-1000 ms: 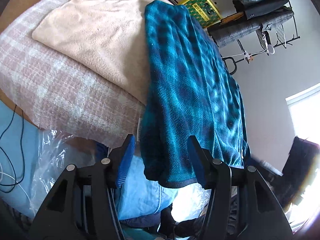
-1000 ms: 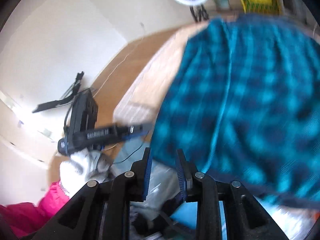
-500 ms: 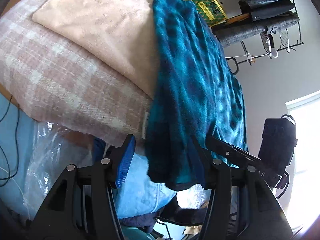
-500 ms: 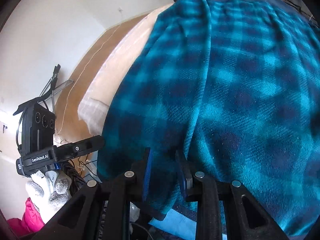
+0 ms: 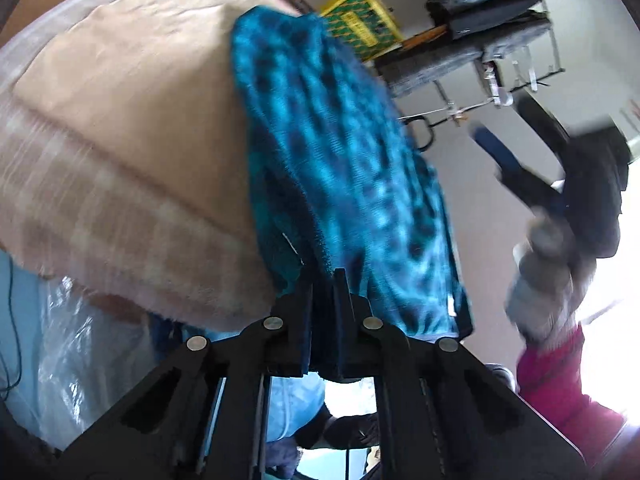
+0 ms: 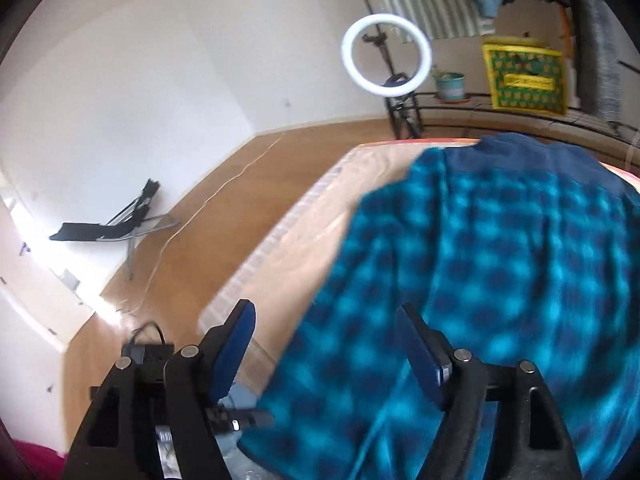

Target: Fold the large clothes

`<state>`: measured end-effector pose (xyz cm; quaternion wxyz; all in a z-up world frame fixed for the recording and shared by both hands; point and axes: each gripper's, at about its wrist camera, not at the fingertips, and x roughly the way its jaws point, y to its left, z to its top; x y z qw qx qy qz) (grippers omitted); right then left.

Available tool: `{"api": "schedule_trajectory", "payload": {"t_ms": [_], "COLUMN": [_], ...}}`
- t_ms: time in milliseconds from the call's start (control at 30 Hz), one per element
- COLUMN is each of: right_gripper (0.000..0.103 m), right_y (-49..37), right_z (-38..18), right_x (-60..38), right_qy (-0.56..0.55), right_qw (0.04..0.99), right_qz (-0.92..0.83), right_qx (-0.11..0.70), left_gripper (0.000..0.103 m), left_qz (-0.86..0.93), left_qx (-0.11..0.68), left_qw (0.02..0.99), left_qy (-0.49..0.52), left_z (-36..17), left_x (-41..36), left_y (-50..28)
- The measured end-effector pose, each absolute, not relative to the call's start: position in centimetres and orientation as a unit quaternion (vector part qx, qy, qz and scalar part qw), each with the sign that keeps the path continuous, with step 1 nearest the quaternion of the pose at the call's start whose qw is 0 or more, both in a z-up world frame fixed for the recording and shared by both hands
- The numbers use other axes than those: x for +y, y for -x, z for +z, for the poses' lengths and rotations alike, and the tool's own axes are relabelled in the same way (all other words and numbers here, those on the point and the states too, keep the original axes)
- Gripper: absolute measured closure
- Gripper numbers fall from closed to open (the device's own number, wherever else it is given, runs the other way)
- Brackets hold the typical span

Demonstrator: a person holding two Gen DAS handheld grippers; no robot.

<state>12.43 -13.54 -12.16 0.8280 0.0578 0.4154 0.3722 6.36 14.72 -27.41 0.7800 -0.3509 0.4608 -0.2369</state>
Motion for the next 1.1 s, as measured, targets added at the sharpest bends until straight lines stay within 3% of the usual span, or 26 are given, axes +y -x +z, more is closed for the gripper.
{"api": "schedule_trajectory", "payload": {"t_ms": [167, 600, 833, 933, 1100], "right_gripper": [0.031, 0.041, 0.048, 0.052, 0.072], "right_y": [-18.6, -27.3, -31.1, -32.1, -33.5], "right_z": [-12.2, -19.9, -24.0, -25.0, -26.5], "right_x": [-7.8, 6.9, 8.7, 8.7, 8.0], "right_qy": [-0.017, 0.130, 0.114, 0.124, 0.121], "right_qw": [0.806, 0.778, 0.776, 0.779, 0.773], "right_qz": [0.368, 0.297, 0.253, 0.232, 0.213], "right_qx": [0.463, 0.538, 0.567, 0.568, 0.585], "left_gripper": [0.097, 0.097, 0.098, 0.098, 0.098], "left_qz": [-0.269, -0.306, -0.321, -0.329, -0.337], "left_qx": [0.448, 0.444, 0.450, 0.451, 0.451], "left_qw": [0.778, 0.759, 0.751, 0.751, 0.757], "left_qy": [0.348, 0.364, 0.359, 0.353, 0.330], "left_z": [-26.3, -26.7, -26.8, -26.7, -26.5], "left_x": [13.6, 12.6, 11.5, 10.7, 9.2], "left_y": [-6.9, -8.3, -9.3, -9.7, -10.1]}}
